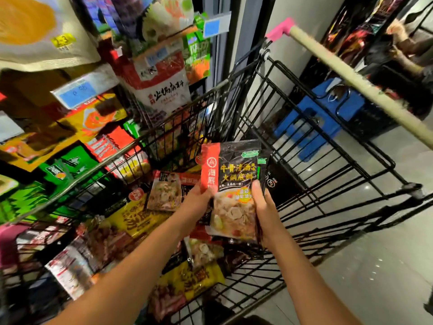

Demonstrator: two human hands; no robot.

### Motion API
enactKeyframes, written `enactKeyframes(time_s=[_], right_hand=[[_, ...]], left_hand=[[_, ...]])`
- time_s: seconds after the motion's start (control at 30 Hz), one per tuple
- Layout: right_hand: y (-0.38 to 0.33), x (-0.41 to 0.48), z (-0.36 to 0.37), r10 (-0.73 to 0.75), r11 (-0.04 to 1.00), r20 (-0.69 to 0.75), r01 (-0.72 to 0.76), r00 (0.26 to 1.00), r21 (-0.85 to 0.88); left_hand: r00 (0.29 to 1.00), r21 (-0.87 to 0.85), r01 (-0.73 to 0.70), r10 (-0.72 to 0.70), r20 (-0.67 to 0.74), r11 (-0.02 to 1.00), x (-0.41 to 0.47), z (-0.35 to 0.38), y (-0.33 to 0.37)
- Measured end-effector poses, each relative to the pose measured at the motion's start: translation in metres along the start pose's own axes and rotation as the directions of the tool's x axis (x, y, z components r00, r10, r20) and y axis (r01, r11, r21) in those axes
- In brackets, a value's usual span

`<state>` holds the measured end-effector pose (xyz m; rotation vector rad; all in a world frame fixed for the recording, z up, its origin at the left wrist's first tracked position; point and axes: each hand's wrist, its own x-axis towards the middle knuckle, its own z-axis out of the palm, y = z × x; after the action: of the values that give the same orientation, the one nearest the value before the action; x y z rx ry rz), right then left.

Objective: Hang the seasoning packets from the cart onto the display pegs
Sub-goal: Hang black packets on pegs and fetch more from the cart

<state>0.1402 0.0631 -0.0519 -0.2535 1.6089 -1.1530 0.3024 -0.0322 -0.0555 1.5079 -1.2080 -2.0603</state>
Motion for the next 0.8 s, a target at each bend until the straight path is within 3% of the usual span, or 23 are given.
enactKeyframes(time_s=[0.13,0.2,0.27,0.3,0.33,0.37,0.4,0.43,0.47,0.57,0.67,0.8], right_hand=[[-0.012,-0.007,-0.002,-0.037,0.998,0.013,0.037,0.999,-0.048],[-0.015,-0.004,-0.012,-0.036,0.999,-0.025,0.035,0.999,-0.029],[-0.022,-0.002,-0.021,-0.038,0.999,-0.058,0.038,0.998,-0.003],[-0.026,-0.001,-0.027,-0.062,0.998,-0.078,0.061,0.995,-0.012],[-0.029,-0.001,-0.032,-0.087,0.996,-0.100,0.084,0.991,-0.035],[-0.030,-0.001,-0.038,-0.109,0.993,-0.126,0.103,0.986,-0.050],[-0.030,-0.001,-0.043,-0.127,0.991,-0.152,0.119,0.980,-0.060],[-0.029,-0.001,-0.048,-0.140,0.989,-0.180,0.130,0.974,-0.067],[-0.029,-0.001,-0.052,-0.152,0.987,-0.209,0.139,0.966,-0.077],[-0.027,-0.001,-0.060,-0.183,0.983,-0.292,0.172,0.939,-0.063],[-0.028,0.000,-0.066,-0.224,0.975,-0.328,0.216,0.918,-0.061],[-0.033,0.003,-0.067,-0.235,0.972,-0.324,0.225,0.916,-0.068]], left_hand=[[0.998,0.108,-0.055,0.052,0.026,0.993,0.010,0.009,-0.001],[0.998,0.059,-0.038,0.035,0.056,0.998,0.020,0.007,0.002],[0.996,0.060,-0.058,0.062,-0.064,0.997,0.046,-0.009,0.002],[0.986,0.231,-0.083,0.113,-0.119,0.970,0.062,-0.023,0.001],[0.979,0.482,-0.084,0.162,-0.123,0.872,0.080,-0.043,-0.002],[0.976,0.725,-0.072,0.198,-0.090,0.685,0.101,-0.064,-0.009],[0.978,0.902,-0.055,0.205,-0.037,0.428,0.117,-0.084,-0.015],[0.983,0.978,-0.059,0.184,0.022,0.202,0.130,-0.098,-0.021],[0.986,0.995,-0.078,0.150,0.068,0.059,0.141,-0.110,-0.028],[0.980,0.981,-0.154,0.105,0.167,-0.120,0.142,-0.107,-0.026],[0.974,0.956,-0.093,0.175,0.146,-0.280,0.145,-0.101,-0.019],[0.981,0.951,-0.063,0.156,0.115,-0.302,0.134,-0.093,-0.004]])
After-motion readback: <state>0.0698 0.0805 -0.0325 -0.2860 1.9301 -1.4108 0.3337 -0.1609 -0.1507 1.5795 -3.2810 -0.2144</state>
